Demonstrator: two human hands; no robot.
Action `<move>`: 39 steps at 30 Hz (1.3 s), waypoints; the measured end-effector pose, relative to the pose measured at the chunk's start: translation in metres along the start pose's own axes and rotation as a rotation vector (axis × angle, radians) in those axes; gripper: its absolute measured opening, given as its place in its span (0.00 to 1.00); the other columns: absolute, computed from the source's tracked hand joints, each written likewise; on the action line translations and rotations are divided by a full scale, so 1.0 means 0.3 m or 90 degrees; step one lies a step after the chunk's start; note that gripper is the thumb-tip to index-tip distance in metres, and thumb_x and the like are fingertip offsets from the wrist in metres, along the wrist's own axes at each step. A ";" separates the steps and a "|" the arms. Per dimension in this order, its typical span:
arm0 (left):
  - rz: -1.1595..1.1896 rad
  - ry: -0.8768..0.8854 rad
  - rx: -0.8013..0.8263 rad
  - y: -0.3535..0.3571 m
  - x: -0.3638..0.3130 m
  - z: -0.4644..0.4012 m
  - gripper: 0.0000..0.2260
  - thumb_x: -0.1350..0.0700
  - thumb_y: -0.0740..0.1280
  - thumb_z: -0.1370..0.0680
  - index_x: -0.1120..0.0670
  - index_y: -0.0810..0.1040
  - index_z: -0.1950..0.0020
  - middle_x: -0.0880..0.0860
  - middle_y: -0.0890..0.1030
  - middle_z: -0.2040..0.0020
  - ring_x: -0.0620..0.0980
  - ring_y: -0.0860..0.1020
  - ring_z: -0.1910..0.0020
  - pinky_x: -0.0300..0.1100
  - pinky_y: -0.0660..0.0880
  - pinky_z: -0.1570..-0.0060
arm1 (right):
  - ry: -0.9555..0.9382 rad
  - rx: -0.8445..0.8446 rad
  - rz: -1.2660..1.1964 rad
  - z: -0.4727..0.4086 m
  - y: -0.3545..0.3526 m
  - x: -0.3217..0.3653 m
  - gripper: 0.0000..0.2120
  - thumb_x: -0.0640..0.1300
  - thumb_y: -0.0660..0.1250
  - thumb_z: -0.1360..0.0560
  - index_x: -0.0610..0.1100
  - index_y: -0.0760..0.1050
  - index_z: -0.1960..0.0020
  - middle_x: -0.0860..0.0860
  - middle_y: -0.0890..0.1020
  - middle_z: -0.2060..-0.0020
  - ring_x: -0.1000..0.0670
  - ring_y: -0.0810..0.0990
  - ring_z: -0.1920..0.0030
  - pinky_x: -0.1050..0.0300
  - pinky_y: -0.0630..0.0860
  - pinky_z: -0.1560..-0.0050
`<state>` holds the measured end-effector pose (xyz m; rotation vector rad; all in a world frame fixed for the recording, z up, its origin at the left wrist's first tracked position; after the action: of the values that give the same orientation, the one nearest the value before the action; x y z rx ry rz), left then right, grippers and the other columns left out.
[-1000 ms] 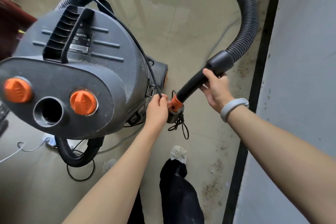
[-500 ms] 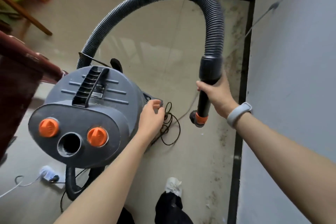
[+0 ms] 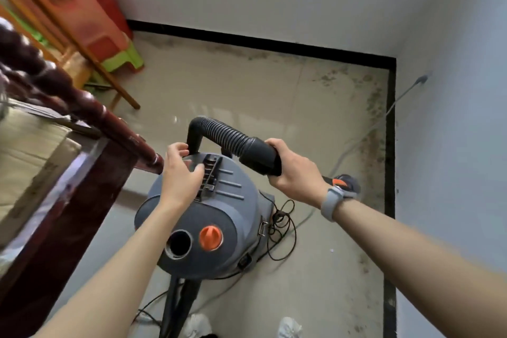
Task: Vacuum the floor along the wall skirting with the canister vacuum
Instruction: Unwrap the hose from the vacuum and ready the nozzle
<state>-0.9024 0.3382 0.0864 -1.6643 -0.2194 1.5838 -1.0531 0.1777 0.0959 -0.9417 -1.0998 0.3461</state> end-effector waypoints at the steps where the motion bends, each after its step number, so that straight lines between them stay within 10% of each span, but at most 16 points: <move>1: -0.009 -0.009 -0.004 -0.049 0.032 -0.012 0.20 0.65 0.67 0.25 0.60 0.66 0.35 0.58 0.72 0.39 0.54 0.75 0.44 0.46 0.71 0.42 | 0.013 -0.011 -0.016 -0.025 0.002 0.030 0.27 0.42 0.63 0.26 0.51 0.60 0.30 0.47 0.79 0.43 0.38 0.78 0.48 0.51 0.69 0.55; 20: 0.099 -0.248 0.245 -0.035 0.668 -0.509 0.11 0.60 0.59 0.20 0.57 0.76 0.40 0.57 0.78 0.43 0.56 0.75 0.41 0.50 0.72 0.37 | 0.142 -0.069 0.273 -0.442 0.339 0.295 0.31 0.38 0.61 0.26 0.50 0.54 0.27 0.45 0.73 0.48 0.40 0.76 0.49 0.50 0.69 0.52; 25: 0.201 -0.380 0.302 0.133 0.737 -0.608 0.11 0.61 0.56 0.20 0.53 0.70 0.61 0.50 0.71 0.67 0.51 0.68 0.60 0.41 0.60 0.65 | 0.159 -0.011 0.403 -0.517 0.416 0.253 0.31 0.37 0.60 0.27 0.52 0.55 0.28 0.47 0.74 0.47 0.43 0.74 0.46 0.50 0.66 0.49; 33: 0.350 -0.497 0.391 0.330 0.752 -0.709 0.15 0.47 0.51 0.17 0.56 0.70 0.51 0.54 0.73 0.62 0.49 0.72 0.64 0.39 0.68 0.63 | 0.205 0.018 0.470 -0.600 0.491 0.132 0.31 0.36 0.61 0.26 0.52 0.54 0.28 0.49 0.73 0.46 0.44 0.73 0.45 0.52 0.66 0.48; 39: 0.369 -0.533 0.332 0.341 0.763 -0.731 0.05 0.62 0.58 0.20 0.58 0.72 0.48 0.53 0.76 0.62 0.48 0.77 0.63 0.42 0.73 0.56 | 0.232 0.068 0.426 -0.630 0.528 0.079 0.30 0.37 0.62 0.26 0.50 0.55 0.28 0.48 0.73 0.45 0.43 0.72 0.43 0.52 0.65 0.48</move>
<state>-0.7006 0.3202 -0.1780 -0.6107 0.2716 2.4493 -0.8466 0.1964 -0.0395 -1.2061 -0.4053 0.7365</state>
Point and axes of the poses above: each hand's wrist, its own z-axis away from the middle knuckle, its own y-axis out of the palm, x = y × z, the point moved 7 cm from there along -z, towards the middle knuckle
